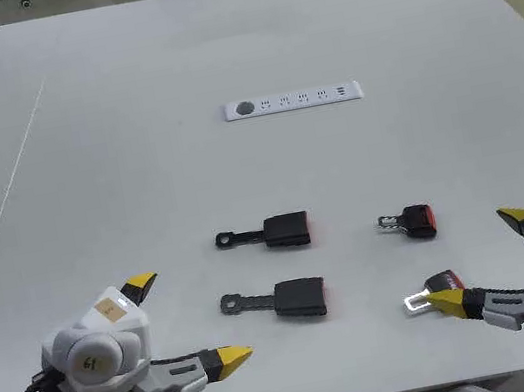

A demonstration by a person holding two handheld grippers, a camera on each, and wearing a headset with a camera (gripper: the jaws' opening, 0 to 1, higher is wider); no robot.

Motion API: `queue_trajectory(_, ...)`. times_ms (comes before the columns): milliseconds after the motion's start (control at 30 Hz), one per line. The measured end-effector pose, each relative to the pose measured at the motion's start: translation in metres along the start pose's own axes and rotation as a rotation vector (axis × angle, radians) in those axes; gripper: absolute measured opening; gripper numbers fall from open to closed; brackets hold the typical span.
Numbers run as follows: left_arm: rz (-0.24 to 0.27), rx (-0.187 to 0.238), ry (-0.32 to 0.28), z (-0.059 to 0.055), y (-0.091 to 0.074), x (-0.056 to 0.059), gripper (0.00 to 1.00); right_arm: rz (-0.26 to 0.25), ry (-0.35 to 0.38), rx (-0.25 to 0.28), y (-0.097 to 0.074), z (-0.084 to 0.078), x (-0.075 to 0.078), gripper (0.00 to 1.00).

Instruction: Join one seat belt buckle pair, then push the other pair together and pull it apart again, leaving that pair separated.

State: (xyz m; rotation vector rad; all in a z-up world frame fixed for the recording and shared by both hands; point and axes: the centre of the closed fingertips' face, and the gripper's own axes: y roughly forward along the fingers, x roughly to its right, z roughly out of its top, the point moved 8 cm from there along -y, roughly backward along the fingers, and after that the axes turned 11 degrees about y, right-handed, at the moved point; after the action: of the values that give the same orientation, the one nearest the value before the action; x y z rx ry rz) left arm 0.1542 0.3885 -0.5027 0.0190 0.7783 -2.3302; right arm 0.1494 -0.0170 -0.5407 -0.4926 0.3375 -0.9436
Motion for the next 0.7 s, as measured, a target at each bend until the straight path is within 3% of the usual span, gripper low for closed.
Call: queue_trajectory(700,0.01,0.007,-0.024,-0.0035,-0.0028,0.0004,1.0,-0.001,0.006,-0.004,0.0016,-0.0014,0.0004,1.0)
